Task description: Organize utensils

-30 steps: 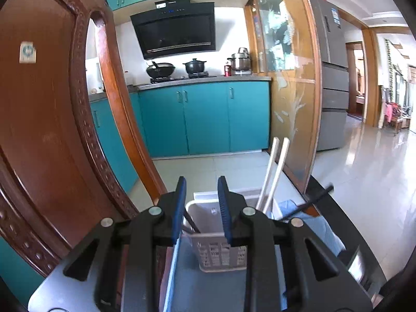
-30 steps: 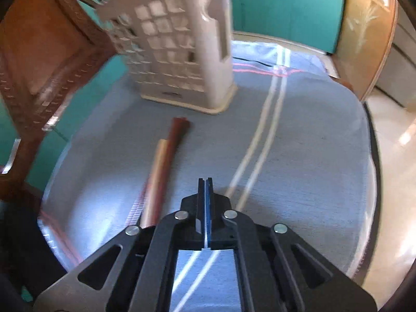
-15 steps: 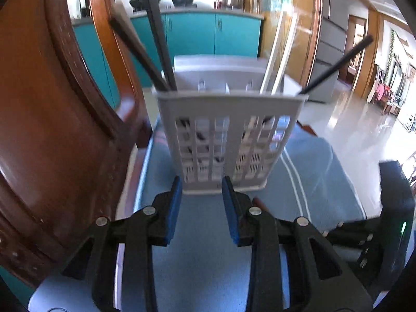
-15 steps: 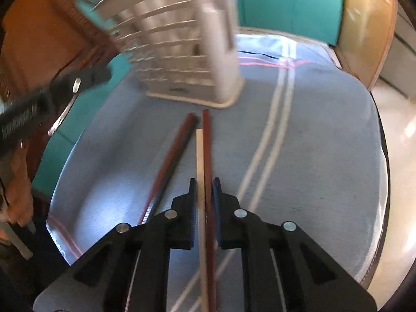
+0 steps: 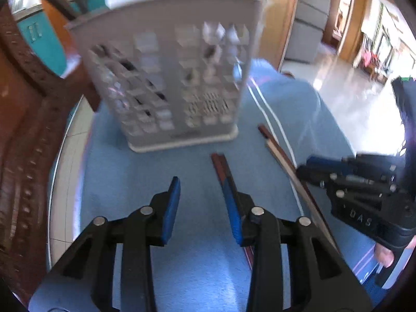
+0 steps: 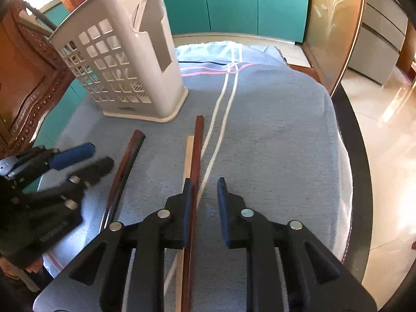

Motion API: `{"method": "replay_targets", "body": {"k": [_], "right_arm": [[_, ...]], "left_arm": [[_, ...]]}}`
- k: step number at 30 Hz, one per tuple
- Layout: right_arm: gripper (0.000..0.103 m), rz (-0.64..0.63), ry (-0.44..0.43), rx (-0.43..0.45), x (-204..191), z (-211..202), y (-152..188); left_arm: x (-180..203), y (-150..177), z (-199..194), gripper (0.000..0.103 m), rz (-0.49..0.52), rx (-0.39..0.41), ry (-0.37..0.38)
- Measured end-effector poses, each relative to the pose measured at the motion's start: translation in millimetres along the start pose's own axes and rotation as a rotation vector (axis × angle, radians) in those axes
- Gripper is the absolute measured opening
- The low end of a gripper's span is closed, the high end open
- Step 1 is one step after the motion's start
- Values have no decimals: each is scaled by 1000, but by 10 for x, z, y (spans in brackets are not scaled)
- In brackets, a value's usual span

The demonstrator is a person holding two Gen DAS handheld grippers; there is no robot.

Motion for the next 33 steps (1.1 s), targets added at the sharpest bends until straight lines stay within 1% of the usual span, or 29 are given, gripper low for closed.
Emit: {"method": "replay_targets", "body": {"k": [3, 6, 10, 11, 12, 13, 14, 17, 20, 22, 23, 26, 29, 30, 31, 32, 33], "right_arm": [[24, -10, 12, 1, -2, -10, 5], [26, -9, 18, 2, 29, -10, -1], [29, -12, 29, 5, 31, -19, -3], [30, -10, 36, 4, 41, 0, -12], [31, -7, 42, 4, 58, -2, -13], [31, -5, 45, 3, 66, 11, -20], [32, -3, 48, 2, 73, 15, -22], [34, -10, 51, 2, 80, 13, -12], [41, -34, 86, -2, 83, 30, -17], [42, -23, 88, -6, 95, 37, -16], [42, -18, 85, -6, 101, 39, -19], [42, -22, 85, 0, 98, 50, -26], [43, -23, 87, 2, 98, 62, -27], [44, -18, 85, 2, 107, 67, -29], [44, -15, 84, 2, 108, 67, -29], [44, -13, 84, 2, 110, 69, -32], [44, -14, 85, 4, 109, 71, -36]], "left_arm": [[85, 122, 106, 35, 17, -46, -2], [126, 146, 102, 36, 13, -50, 12], [86, 171, 95, 36, -49, -70, 66], [64, 185, 100, 39, -59, -74, 61], [37, 190, 102, 39, -67, -77, 51], [-14, 200, 101, 36, -68, -85, 18], [-53, 241, 133, 30, -59, -115, -14], [-123, 260, 132, 30, -74, -100, -5], [-87, 276, 91, 30, -102, -77, 54], [-58, 259, 87, 31, -88, -66, 75], [2, 262, 97, 34, -71, -68, 75], [112, 260, 132, 34, -41, -63, 53], [104, 255, 162, 37, -80, -75, 47], [70, 232, 167, 35, -77, -73, 8], [-7, 264, 213, 35, -52, -99, -65], [-28, 223, 236, 36, -59, -85, -65], [-36, 232, 260, 36, -72, -89, -58]]}}
Point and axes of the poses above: each gripper's, at about its wrist camera, not at the fingertips, and z roughly the way its jaws point, x to its right, y to its underside, the point moved 7 cm from there along z, roughly the way its jaws point, and after that the axes turned 6 degrees about x, right-handed, at the moved point
